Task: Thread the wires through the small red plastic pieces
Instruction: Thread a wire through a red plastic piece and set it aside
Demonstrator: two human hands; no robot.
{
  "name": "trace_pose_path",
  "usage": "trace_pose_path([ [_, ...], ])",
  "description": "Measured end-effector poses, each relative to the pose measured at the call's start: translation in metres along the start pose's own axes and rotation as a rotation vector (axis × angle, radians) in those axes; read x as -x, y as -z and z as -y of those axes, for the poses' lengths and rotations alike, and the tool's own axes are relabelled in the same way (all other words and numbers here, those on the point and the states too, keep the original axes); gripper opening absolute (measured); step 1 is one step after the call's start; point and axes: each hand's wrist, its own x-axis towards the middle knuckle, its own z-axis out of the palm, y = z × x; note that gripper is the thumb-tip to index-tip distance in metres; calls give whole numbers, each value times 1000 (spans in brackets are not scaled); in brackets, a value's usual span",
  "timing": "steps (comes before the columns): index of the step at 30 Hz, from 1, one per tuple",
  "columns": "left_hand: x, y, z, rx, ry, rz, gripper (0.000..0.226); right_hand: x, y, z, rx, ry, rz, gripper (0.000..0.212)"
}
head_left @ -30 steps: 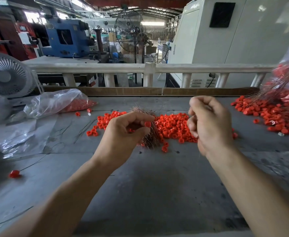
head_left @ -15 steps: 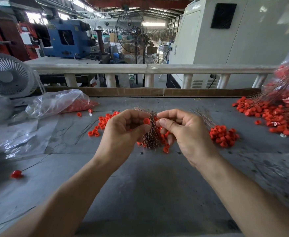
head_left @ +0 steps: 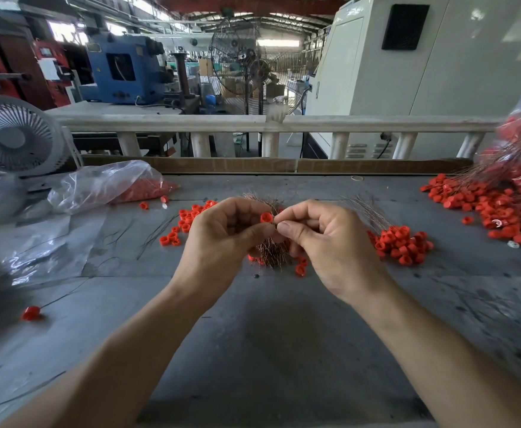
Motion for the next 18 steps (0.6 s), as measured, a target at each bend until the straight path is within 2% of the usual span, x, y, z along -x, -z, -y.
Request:
trace_pose_path([
  [18,0,-1,-3,12,-20,22,26,2,1,-1,92,-6,16,9],
])
